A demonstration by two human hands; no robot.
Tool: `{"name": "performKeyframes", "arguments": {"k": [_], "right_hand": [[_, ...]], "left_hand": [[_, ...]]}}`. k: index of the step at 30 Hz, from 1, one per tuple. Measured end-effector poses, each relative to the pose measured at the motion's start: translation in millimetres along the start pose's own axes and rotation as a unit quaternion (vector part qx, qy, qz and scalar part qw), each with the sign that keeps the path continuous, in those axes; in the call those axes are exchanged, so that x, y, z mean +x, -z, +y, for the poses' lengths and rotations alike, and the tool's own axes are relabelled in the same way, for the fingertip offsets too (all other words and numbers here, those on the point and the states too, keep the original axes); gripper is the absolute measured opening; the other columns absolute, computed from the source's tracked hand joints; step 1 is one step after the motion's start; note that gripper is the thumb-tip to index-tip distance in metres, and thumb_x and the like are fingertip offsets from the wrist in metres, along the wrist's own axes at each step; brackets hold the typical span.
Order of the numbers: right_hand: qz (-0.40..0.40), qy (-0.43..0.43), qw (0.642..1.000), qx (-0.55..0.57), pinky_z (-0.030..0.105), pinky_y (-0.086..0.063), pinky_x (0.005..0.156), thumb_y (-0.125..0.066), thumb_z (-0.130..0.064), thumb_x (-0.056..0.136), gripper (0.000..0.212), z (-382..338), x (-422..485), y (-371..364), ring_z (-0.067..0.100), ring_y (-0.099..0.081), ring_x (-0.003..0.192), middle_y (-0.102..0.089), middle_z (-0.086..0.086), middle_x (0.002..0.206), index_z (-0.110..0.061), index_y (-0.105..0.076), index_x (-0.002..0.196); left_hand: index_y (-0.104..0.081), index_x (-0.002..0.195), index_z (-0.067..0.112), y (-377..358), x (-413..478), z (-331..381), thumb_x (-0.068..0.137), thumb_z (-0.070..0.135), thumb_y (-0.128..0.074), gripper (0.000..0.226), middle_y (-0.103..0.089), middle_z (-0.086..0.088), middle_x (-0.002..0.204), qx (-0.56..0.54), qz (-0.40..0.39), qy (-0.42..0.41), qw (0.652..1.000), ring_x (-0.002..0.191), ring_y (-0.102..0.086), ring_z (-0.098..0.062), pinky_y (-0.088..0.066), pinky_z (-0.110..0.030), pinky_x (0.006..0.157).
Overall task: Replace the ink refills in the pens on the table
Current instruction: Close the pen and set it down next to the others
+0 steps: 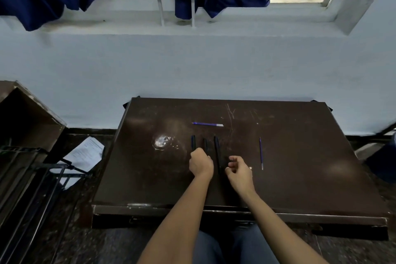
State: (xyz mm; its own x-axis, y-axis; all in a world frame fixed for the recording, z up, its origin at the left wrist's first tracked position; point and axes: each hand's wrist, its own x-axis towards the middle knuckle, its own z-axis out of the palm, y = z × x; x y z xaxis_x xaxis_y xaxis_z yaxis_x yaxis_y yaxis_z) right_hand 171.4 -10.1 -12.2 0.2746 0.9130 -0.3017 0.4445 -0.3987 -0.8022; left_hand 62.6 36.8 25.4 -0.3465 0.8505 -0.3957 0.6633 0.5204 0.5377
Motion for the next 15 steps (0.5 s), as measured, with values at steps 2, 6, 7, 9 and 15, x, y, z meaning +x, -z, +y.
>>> {"name": "performKeyframes", "arguments": {"k": [2,6,7,9,15], "right_hand": [[-0.006,0.002,1.000,-0.015,0.016,-0.042,0.077,-0.059,-0.007,0.091,0.040,1.9,5.3,-3.9,0.010,-0.056,0.091,-0.061,0.003,0.108,-0.011,-0.054,0.130],[-0.017,0.008,0.999,-0.047,0.017,-0.041,0.081,-0.058,-0.005,0.091,0.044,6.0,17.2,-11.7,0.010,-0.056,0.092,-0.062,0.009,0.115,-0.010,-0.053,0.135],[-0.020,0.008,0.998,-0.052,0.017,-0.041,0.081,-0.057,-0.005,0.091,0.045,6.5,20.1,-13.3,0.010,-0.056,0.092,-0.062,0.009,0.116,-0.010,-0.052,0.136],[-0.028,0.002,0.998,-0.057,0.017,-0.042,0.081,-0.057,-0.004,0.092,0.046,6.6,24.3,-15.8,0.010,-0.056,0.091,-0.061,0.008,0.116,-0.012,-0.051,0.137],[-0.035,0.006,0.996,-0.080,0.016,-0.041,0.081,-0.056,0.000,0.091,0.048,8.5,28.3,-21.0,0.012,-0.053,0.090,-0.057,0.009,0.114,-0.013,-0.052,0.137]], "left_hand": [[-0.064,0.109,0.009,-6.4,4.5,-0.1,0.092,0.016,-0.060,0.019,-0.066,-0.010,0.112,0.007,-0.002,-0.008,1.000,0.106,-0.064,-0.027,-0.051,-0.033,0.081],[-0.061,0.109,0.009,-15.7,9.9,-0.7,0.091,0.016,-0.061,0.019,-0.066,-0.010,0.112,0.009,-0.005,-0.017,1.000,0.106,-0.063,-0.028,-0.050,-0.035,0.081],[-0.060,0.109,0.009,-17.4,11.1,-0.1,0.091,0.017,-0.061,0.020,-0.066,-0.010,0.112,0.008,-0.004,-0.021,1.000,0.106,-0.064,-0.028,-0.050,-0.035,0.081],[-0.059,0.110,0.010,-19.3,12.8,2.1,0.090,0.019,-0.062,0.022,-0.065,-0.009,0.112,0.008,-0.003,-0.026,1.000,0.106,-0.064,-0.028,-0.050,-0.035,0.080],[-0.057,0.116,0.010,-21.9,18.4,6.2,0.090,0.022,-0.063,0.029,-0.062,-0.010,0.117,0.030,-0.013,-0.046,0.998,0.109,-0.060,-0.027,-0.049,-0.035,0.081]]}}
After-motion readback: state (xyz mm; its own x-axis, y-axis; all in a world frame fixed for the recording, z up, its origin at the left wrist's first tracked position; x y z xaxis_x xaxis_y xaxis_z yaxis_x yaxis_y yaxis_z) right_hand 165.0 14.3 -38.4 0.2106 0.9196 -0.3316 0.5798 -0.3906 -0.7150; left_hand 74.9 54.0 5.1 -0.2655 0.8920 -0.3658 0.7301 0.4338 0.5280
